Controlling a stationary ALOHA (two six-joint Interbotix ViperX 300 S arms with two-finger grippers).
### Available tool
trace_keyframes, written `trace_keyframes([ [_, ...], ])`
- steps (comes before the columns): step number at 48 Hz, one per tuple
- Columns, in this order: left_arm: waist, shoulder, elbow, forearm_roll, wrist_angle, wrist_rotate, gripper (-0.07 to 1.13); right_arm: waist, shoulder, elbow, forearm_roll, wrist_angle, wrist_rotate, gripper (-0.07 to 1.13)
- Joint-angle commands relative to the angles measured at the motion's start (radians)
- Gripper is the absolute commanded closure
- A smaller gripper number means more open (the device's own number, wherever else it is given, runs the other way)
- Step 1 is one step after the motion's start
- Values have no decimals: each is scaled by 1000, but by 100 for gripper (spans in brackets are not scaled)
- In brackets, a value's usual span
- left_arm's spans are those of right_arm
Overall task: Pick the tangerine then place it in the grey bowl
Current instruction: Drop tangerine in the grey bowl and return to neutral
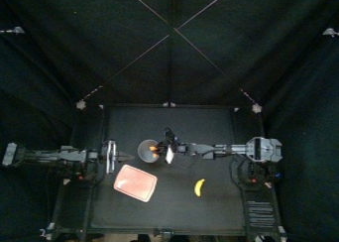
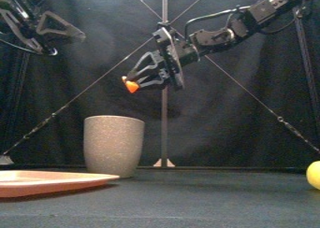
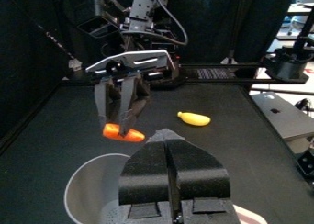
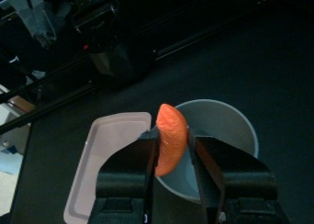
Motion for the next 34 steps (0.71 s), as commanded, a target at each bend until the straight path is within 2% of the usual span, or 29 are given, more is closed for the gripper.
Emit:
trace_keyframes([
  [1,2,2,-12,2,-9,0,102,-6,-2,-32,5,-21,2,38],
  [9,5,2,-12,0,-9,0,102,-15,18,-40,11,-26,5,19],
  [13,2,2,-12,0,-12,0,102,-17,17,-40,14,-26,6,14],
  [28,2,2,-3,0,-9,0,102,-20,-38,6,15,-32,-6,14],
  [34,2,2,0,0,-12,0,102,-17,-110,91,-32,-77,-8,13],
])
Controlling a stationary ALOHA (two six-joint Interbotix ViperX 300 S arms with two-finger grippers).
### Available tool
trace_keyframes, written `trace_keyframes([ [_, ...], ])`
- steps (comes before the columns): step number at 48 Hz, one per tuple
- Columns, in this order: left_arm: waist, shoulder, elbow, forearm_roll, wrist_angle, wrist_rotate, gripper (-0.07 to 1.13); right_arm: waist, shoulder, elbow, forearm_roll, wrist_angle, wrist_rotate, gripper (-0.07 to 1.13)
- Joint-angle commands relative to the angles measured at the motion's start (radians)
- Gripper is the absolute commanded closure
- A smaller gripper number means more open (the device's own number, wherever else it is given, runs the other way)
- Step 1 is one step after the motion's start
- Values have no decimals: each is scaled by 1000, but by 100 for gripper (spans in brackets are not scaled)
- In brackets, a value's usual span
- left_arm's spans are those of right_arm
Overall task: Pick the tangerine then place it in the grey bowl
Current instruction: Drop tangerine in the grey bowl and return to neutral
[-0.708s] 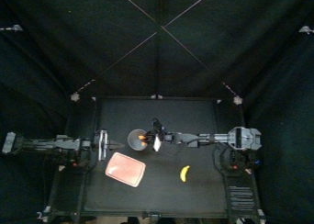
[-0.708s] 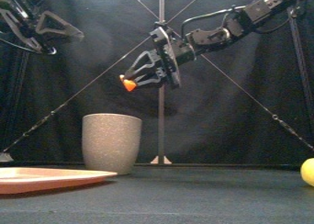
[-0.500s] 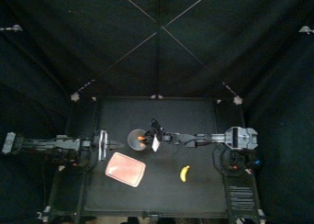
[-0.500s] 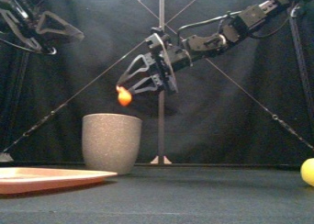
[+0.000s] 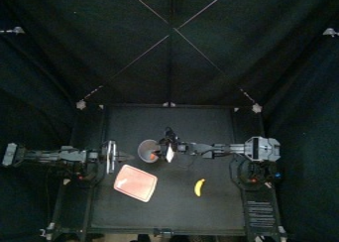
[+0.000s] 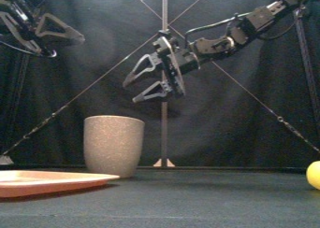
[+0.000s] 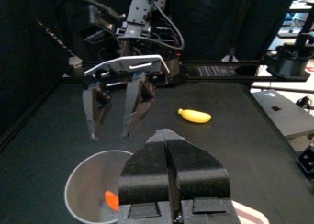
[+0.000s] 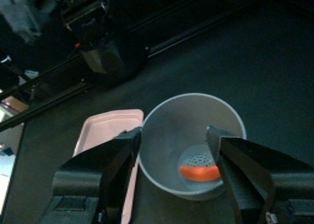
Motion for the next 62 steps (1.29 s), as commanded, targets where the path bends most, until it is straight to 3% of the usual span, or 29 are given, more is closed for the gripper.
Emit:
trace_keyframes([
  [1,0,3,-11,0,-12,0,102,0,-104,60,-46,-52,0,13],
  [10,3,3,-11,0,-9,0,102,9,-210,218,-114,-161,0,13],
  [27,9,3,-3,-3,-12,-5,102,31,-333,388,-252,-195,0,13],
  [62,15,3,21,-18,-23,-5,102,51,-399,442,-261,-206,2,14],
])
